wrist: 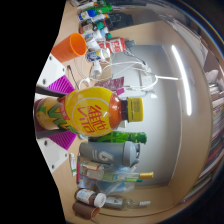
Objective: Pour water
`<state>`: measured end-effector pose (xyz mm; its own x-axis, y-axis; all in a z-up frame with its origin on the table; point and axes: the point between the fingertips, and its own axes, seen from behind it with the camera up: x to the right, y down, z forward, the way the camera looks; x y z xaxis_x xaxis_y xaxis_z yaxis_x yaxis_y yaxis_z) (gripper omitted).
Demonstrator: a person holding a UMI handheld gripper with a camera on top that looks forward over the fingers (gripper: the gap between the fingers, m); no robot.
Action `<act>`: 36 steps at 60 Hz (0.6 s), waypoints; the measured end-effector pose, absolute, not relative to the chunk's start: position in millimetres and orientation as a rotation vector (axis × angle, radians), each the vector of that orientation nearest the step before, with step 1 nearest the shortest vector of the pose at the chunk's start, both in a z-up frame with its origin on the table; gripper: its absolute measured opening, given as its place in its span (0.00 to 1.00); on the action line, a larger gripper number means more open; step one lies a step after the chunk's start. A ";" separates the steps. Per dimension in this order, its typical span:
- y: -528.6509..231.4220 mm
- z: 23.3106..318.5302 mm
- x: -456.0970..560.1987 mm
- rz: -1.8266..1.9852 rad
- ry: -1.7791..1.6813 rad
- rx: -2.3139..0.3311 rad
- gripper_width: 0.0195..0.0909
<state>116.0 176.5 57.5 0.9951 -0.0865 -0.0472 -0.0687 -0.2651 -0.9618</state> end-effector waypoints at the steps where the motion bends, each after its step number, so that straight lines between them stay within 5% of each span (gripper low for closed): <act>1: 175.7 56.8 116.1 -0.013 0.118 -1.849 0.46; 8: 154.5 42.6 125.4 -0.004 0.195 -1.968 0.93; 36: -56.7 151.9 64.1 0.010 0.180 -1.949 0.90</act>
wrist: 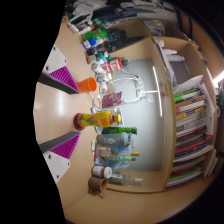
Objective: Pour water
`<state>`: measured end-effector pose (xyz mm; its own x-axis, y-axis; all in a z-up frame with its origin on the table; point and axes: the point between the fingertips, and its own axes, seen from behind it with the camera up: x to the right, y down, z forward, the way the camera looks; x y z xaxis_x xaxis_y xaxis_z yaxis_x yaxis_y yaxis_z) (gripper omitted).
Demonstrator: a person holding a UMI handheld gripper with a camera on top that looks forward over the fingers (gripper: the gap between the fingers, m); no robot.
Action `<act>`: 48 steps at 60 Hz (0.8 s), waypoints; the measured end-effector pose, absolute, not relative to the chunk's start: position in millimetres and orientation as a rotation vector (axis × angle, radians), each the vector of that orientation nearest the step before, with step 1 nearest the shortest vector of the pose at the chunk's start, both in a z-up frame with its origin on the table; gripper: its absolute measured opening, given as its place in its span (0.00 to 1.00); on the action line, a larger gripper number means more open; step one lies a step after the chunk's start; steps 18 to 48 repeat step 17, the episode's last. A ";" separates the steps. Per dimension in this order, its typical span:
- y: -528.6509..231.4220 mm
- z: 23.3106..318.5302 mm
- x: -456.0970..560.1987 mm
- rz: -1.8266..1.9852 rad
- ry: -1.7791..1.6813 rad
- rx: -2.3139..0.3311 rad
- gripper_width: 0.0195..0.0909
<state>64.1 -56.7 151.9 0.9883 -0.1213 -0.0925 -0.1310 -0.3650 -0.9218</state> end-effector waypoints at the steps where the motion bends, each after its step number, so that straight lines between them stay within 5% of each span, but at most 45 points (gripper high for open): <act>1: -64.9 156.3 61.7 0.009 0.181 -1.947 0.90; 17: -194.7 221.6 24.6 -0.006 0.166 -1.947 0.90; 48: -194.7 221.6 24.6 -0.006 0.166 -1.947 0.90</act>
